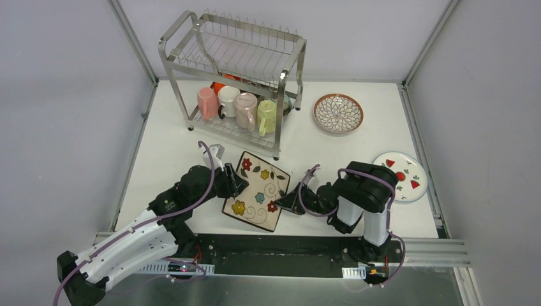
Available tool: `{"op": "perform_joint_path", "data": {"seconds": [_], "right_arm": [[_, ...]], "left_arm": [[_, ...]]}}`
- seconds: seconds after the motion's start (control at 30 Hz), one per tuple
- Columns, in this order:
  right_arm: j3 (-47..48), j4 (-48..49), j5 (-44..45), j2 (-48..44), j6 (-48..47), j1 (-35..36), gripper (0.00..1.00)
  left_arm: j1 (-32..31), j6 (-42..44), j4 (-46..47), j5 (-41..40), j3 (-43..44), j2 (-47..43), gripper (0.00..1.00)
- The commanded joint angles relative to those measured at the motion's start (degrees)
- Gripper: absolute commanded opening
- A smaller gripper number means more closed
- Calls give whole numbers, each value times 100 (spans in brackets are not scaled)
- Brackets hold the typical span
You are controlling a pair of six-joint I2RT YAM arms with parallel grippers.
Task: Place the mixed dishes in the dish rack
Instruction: Insert the plate into the dish rack.
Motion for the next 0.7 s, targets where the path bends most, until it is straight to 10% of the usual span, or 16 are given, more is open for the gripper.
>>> {"op": "perform_joint_path", "data": {"seconds": [0.0, 0.43, 0.67], "right_arm": [[132, -354, -344, 76, -547, 295, 8], [161, -353, -428, 185, -601, 292, 7], [160, -354, -406, 106, -653, 280, 7]], "left_arm": [[-305, -574, 1281, 1978, 231, -548, 44], [-309, 111, 205, 1989, 825, -673, 36], [-309, 763, -737, 1724, 1523, -129, 0]]}}
